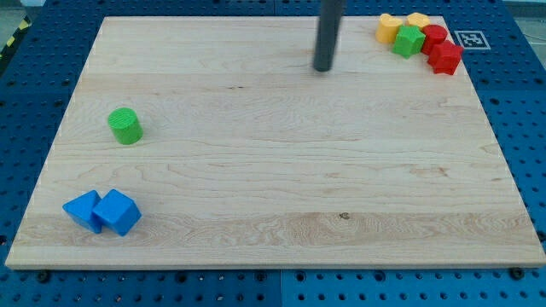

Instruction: Move the green circle to the center

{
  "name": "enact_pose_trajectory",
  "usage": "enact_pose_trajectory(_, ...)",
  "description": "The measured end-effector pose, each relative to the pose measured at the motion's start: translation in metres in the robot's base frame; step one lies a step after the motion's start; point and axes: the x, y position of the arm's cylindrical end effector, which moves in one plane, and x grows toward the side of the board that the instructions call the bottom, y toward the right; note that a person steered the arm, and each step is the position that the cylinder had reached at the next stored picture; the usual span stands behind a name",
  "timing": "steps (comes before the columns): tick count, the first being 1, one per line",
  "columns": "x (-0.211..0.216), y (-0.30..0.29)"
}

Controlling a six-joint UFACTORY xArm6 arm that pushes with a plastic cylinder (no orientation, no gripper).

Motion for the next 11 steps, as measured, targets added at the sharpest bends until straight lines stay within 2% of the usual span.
enact_pose_trajectory(2, 0.003, -0.184)
enact_pose_trajectory(3, 0.028, -0.262)
enact_pose_trajectory(4, 0.082, -0.309)
enact_pose_trajectory(5, 0.129, -0.316)
enact_pose_trajectory(6, 0.129, -0.263)
enact_pose_trajectory(7, 0.116, -0.183)
enact_pose_trajectory(8, 0.113, -0.145)
enact_pose_trajectory(9, 0.133, -0.153)
enact_pose_trajectory(10, 0.128, -0.116)
enact_pose_trajectory(11, 0.085, -0.049)
